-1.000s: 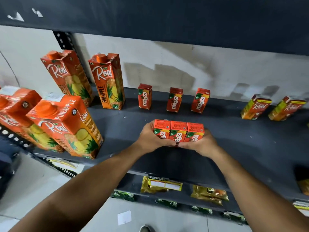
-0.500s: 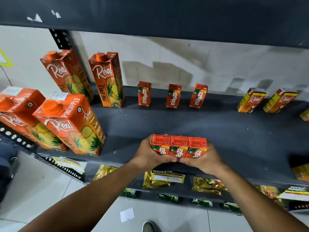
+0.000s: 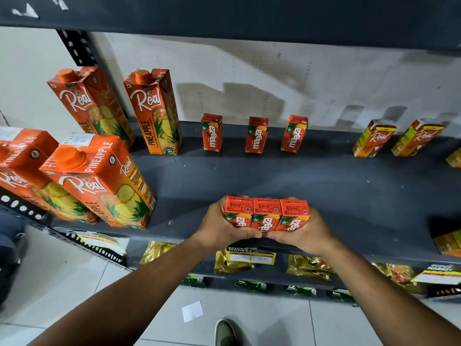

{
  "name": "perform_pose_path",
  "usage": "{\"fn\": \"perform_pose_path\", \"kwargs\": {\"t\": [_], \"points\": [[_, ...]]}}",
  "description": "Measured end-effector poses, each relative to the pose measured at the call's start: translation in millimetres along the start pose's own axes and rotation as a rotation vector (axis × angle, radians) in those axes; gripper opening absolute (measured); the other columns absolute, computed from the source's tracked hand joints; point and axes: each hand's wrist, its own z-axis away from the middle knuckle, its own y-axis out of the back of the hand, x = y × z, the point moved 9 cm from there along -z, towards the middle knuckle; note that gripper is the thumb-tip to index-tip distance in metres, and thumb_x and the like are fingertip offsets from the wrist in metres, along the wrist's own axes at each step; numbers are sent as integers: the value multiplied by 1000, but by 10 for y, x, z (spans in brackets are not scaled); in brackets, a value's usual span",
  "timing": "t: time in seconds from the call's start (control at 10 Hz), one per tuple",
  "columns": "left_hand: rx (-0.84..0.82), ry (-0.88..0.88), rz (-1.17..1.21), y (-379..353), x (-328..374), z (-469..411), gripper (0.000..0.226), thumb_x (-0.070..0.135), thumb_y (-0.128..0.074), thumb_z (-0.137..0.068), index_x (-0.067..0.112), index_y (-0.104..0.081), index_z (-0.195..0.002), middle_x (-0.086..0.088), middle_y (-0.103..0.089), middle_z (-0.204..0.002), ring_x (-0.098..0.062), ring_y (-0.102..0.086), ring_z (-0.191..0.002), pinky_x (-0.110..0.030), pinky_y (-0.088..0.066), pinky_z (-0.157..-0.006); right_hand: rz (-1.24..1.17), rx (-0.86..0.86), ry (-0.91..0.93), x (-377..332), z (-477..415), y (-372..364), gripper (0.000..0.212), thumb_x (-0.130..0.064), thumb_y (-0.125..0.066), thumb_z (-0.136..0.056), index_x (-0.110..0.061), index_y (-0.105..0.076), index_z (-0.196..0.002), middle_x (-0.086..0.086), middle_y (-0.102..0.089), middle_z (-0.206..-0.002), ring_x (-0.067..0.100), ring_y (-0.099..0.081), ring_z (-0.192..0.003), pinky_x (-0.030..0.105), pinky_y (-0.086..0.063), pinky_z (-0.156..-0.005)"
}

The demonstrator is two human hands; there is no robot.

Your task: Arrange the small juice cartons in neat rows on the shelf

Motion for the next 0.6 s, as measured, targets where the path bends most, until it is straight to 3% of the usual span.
{"fn": "perform_pose_path", "kwargs": {"t": [0.3,0.4,0.5,0.6], "points": [[34,-6,13,17,-32,9,73,45,-96,-32,48,-58,-94,12,-74,-94,-9,-71,-89,-37,-57,-82,48,3,16,1,22,2,60,-51,-88,-42,-48,-60,-94,-28,-70,-91,-3,-69,-79,9,-51,-65],[18,-60,15,5,60,41,87,43,-97,-31,36,-56,-108,3,-74,-100,-14,-70,-95,-44,-57,-86,34,-9,49,-99,15,-18,74,-53,-90,-33,-55,-55,-99,-25,-70,-95,-3,-68,-86,14,-53,-72],[33,-167,49,8,258,142,99,38,-96,-40,30,-46,-125,-9,-63,-122,-22,-62,-112,-48,-54,-92,-133,-26,90,-175,91,45,97,-52,-92,-33,-53,-46,-119,-11,-68,-113,8,-65,-104,27,-55,-84],[223,-315,57,174,618,404,81,45,-66,-75,25,-24,-142,-14,-37,-148,-22,-37,-137,-52,-38,-108,-412,94,180,-348,426,438,101,-58,-81,-57,-25,-31,-138,15,-51,-134,20,-56,-121,30,-47,-97]]}}
